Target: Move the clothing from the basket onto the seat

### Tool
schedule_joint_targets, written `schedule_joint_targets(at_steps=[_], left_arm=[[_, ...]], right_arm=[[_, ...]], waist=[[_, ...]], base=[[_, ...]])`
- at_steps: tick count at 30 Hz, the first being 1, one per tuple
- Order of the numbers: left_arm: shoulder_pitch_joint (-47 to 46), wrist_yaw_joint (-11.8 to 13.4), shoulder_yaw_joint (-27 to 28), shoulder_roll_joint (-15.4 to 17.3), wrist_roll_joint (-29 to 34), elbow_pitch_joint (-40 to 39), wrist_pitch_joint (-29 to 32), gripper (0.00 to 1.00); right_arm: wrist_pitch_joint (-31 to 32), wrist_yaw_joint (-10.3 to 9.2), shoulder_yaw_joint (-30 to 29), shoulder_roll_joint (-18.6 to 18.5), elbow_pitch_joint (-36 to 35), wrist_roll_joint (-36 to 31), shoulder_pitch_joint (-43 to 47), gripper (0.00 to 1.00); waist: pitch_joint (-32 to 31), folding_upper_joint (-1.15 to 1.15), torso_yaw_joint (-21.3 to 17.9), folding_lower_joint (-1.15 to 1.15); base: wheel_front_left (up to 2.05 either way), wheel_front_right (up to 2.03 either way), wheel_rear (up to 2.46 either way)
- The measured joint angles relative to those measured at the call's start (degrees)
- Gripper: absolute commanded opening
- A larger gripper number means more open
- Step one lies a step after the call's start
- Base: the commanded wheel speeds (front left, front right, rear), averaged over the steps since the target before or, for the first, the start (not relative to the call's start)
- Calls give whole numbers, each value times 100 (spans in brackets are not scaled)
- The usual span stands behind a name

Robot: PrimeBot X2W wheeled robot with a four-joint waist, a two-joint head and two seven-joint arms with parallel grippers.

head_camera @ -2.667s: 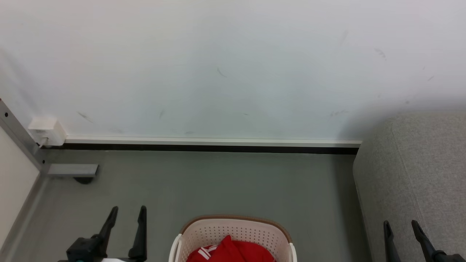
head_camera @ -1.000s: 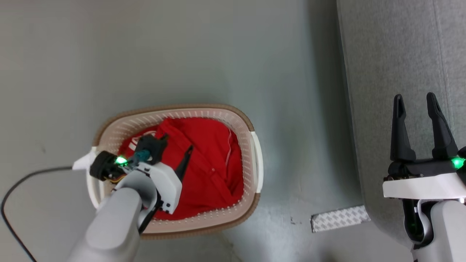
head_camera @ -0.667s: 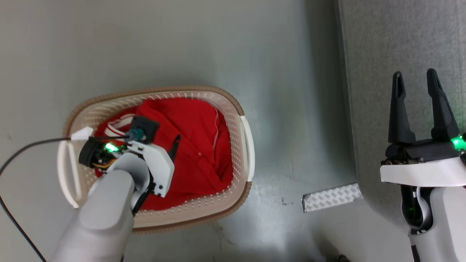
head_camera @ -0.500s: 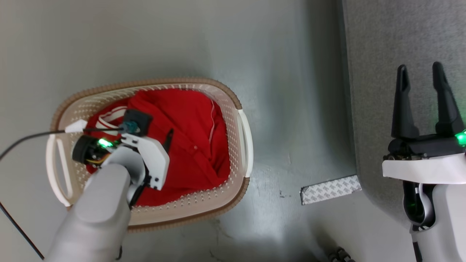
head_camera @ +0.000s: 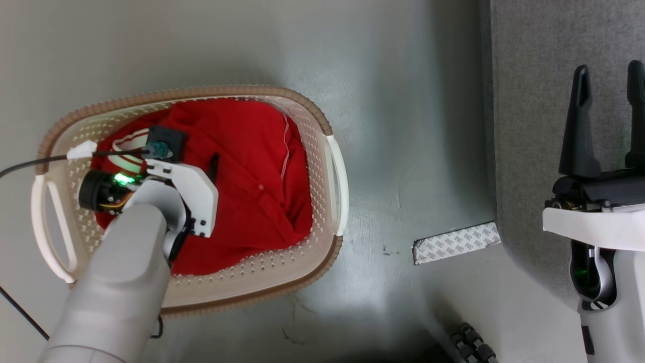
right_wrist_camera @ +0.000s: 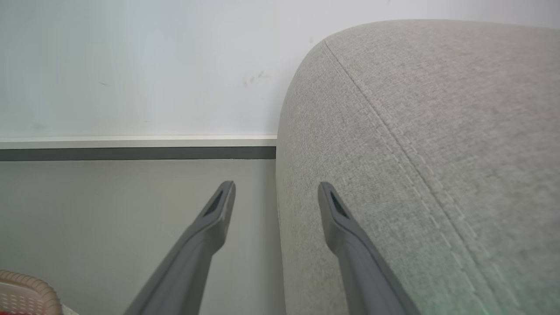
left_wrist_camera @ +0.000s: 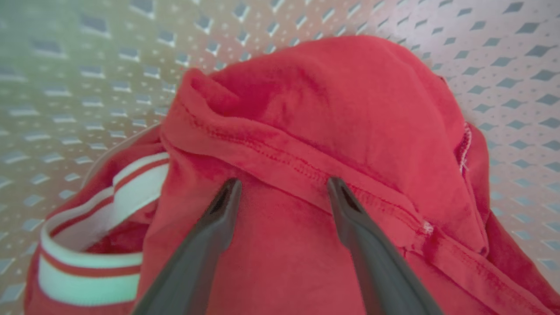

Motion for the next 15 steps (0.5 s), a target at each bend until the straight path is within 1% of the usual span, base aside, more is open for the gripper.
schedule_joint_targets(at_steps=[15], left_arm=[[-385,16,-107,-111,-103,584,-283,100]], right_arm=[[-35,-21,-129,-3,-207,-144,-7,100]], waist=[[343,0,-28,-1]], base=[[0,0,0]])
